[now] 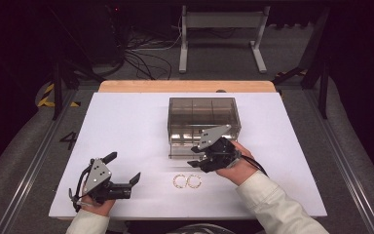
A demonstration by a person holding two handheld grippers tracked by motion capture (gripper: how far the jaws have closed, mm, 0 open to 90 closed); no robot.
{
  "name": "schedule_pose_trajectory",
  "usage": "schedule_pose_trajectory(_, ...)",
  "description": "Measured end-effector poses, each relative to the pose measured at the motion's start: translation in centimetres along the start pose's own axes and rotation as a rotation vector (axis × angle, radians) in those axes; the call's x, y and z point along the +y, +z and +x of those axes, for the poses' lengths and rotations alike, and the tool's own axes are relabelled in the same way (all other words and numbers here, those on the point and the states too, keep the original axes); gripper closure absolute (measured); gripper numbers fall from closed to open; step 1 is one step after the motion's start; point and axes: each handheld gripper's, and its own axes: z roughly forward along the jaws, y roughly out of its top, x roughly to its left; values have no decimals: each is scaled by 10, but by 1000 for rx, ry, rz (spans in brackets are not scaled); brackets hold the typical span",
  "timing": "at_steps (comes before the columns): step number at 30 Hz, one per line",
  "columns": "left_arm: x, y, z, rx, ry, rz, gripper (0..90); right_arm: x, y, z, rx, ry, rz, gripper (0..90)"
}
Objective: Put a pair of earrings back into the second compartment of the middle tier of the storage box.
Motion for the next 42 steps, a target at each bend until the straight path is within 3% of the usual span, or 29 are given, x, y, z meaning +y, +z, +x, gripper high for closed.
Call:
schedule_pose_trajectory(17,-1,0,0,4,-5,4,5,-1,41,19,79,38,72,548)
schedule_pose_trajectory(29,0,0,0,4,-4,4,5,-4,58,32,116,17,117,560)
schedule_pose_trajectory(33,0,0,0,5,-3,4,6,-5,62,35,123,33,136,572)
schedule_pose_trajectory(42,0,0,0,4,-3,4,6,-7,72,44,150,-7,166,573)
